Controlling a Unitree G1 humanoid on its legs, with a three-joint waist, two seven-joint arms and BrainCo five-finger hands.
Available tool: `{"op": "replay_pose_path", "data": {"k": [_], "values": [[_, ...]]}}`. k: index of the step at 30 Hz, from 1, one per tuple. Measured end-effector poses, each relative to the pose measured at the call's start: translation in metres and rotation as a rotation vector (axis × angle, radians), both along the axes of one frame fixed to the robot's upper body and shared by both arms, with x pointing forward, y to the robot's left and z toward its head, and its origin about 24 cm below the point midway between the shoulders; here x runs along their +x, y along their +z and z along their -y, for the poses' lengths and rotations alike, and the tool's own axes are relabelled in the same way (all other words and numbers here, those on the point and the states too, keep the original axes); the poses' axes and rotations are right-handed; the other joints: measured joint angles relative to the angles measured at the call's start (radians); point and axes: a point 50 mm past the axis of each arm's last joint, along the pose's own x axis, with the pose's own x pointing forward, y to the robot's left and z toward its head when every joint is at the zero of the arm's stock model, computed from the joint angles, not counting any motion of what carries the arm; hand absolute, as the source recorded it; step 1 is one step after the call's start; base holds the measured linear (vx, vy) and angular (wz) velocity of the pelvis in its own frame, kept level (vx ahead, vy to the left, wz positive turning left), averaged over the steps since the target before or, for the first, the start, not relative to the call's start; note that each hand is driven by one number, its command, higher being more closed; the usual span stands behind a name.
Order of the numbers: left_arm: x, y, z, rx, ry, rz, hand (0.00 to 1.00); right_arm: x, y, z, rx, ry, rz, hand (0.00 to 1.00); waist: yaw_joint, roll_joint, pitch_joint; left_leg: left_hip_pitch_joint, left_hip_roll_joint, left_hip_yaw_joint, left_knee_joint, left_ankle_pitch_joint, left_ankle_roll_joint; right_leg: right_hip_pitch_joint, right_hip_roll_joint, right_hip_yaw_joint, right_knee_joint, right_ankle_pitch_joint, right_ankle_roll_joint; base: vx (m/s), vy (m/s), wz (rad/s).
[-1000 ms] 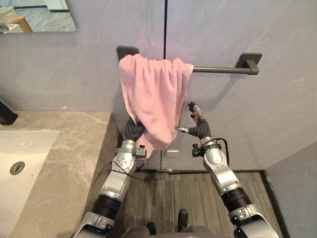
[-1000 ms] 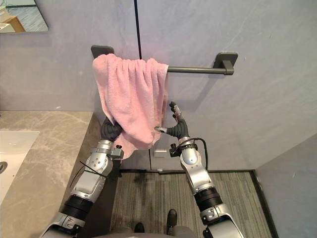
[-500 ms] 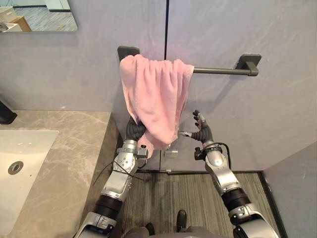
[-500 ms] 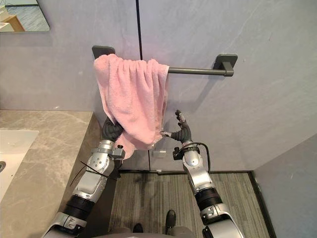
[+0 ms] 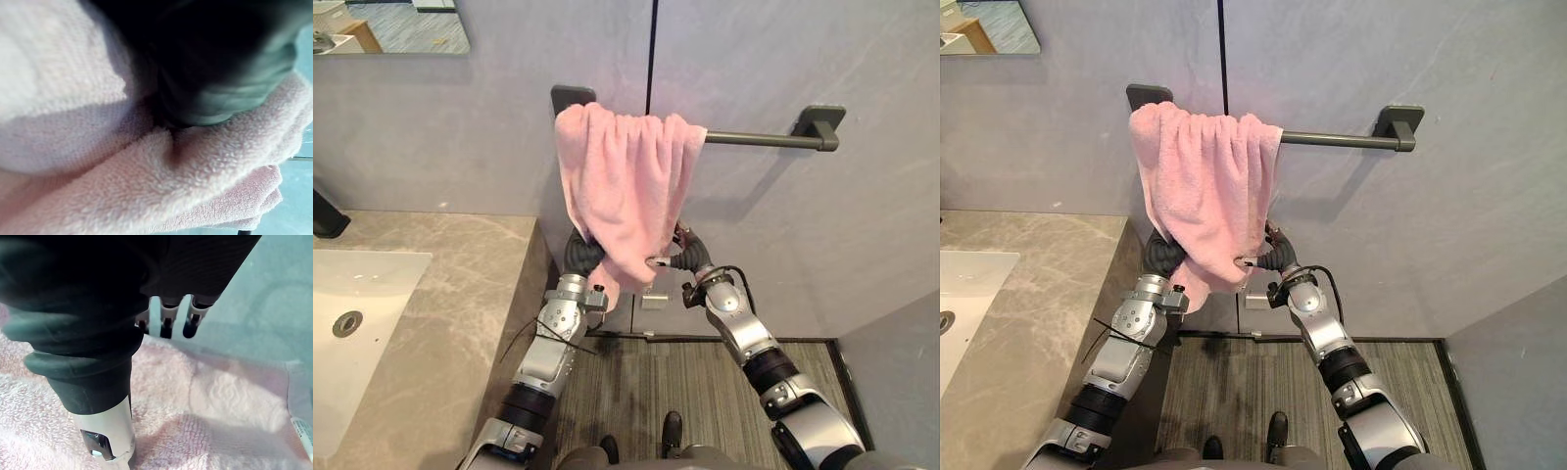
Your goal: Organize washtable
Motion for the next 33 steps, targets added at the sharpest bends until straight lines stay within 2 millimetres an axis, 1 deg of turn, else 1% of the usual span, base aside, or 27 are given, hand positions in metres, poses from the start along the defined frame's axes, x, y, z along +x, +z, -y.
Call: {"op": "replay_pose_path", "data": {"k": [1, 3, 6, 9, 15, 19, 22, 29, 33], "values": [[0.000, 0.000, 0.001, -0.004, -0.004, -0.002, 1.00, 0.002, -0.001, 0.001, -0.005, -0.003, -0.006, 1.00, 0.008, 0.000, 0.000, 0.000, 0.000, -0.001, 0.000, 0.000, 0.000, 0.000, 0.000, 0.000, 0.000, 0.000, 0.000, 0.00, 0.000, 0.00], [0.000, 0.000, 0.001, -0.002, -0.008, -0.003, 1.00, 0.003, 0.000, 0.000, 0.004, -0.003, -0.013, 1.00, 0.010, 0.000, 0.000, -0.002, 0.000, -0.005, 0.001, 0.001, 0.000, 0.000, 0.000, -0.003, 0.000, 0.000, 0.000, 0.00, 0.000, 0.05], [0.000, 0.000, -0.002, -0.023, -0.006, -0.009, 1.00, 0.009, 0.006, -0.006, 0.004, 0.013, -0.004, 1.00, 0.011, 0.000, 0.000, -0.006, 0.000, -0.012, 0.002, 0.001, -0.001, 0.000, 0.000, -0.008, 0.000, 0.000, 0.000, -0.01, 0.014, 0.06], [0.001, 0.000, -0.002, -0.023, -0.005, -0.008, 1.00, 0.012, 0.012, -0.007, 0.013, 0.011, 0.012, 1.00, 0.011, 0.000, 0.000, -0.008, 0.000, -0.014, 0.005, 0.001, -0.001, 0.000, 0.000, -0.008, 0.000, 0.000, 0.000, 0.00, 0.006, 0.02], [0.001, 0.003, -0.002, -0.025, -0.004, 0.000, 1.00, 0.013, 0.013, -0.005, 0.044, -0.003, 0.007, 1.00, 0.010, 0.000, 0.000, -0.015, 0.001, -0.014, 0.016, 0.001, -0.001, -0.002, 0.000, -0.008, 0.000, 0.000, 0.000, 0.00, 0.012, 0.00], [0.001, 0.006, -0.002, -0.031, -0.002, 0.014, 1.00, 0.015, 0.017, 0.004, 0.082, -0.043, 0.020, 1.00, 0.009, -0.001, 0.000, -0.015, 0.002, -0.013, 0.016, 0.001, -0.001, -0.002, 0.000, -0.007, 0.000, 0.000, 0.000, 0.00, 0.000, 0.00], [0.001, 0.011, -0.003, -0.046, 0.003, 0.033, 1.00, 0.009, 0.023, 0.011, 0.129, -0.068, 0.059, 1.00, 0.009, -0.001, 0.000, -0.013, 0.002, -0.010, 0.016, 0.001, -0.001, -0.002, 0.000, -0.005, 0.000, 0.000, 0.000, 0.00, 0.014, -0.02], [0.001, 0.010, 0.000, -0.052, 0.001, 0.026, 1.00, 0.003, 0.019, 0.023, 0.173, -0.116, 0.057, 1.00, 0.007, -0.001, 0.001, 0.000, 0.003, 0.009, 0.004, 0.001, -0.002, -0.001, 0.002, 0.014, 0.000, 0.000, 0.000, 0.00, 0.004, -0.08], [0.001, 0.009, 0.002, -0.061, -0.002, 0.017, 1.00, -0.002, 0.020, 0.031, 0.210, -0.152, 0.080, 1.00, 0.002, -0.001, 0.001, 0.005, 0.003, 0.012, -0.003, 0.001, -0.001, -0.001, 0.003, 0.018, 0.000, 0.000, 0.000, 0.00, 0.023, -0.03]]}}
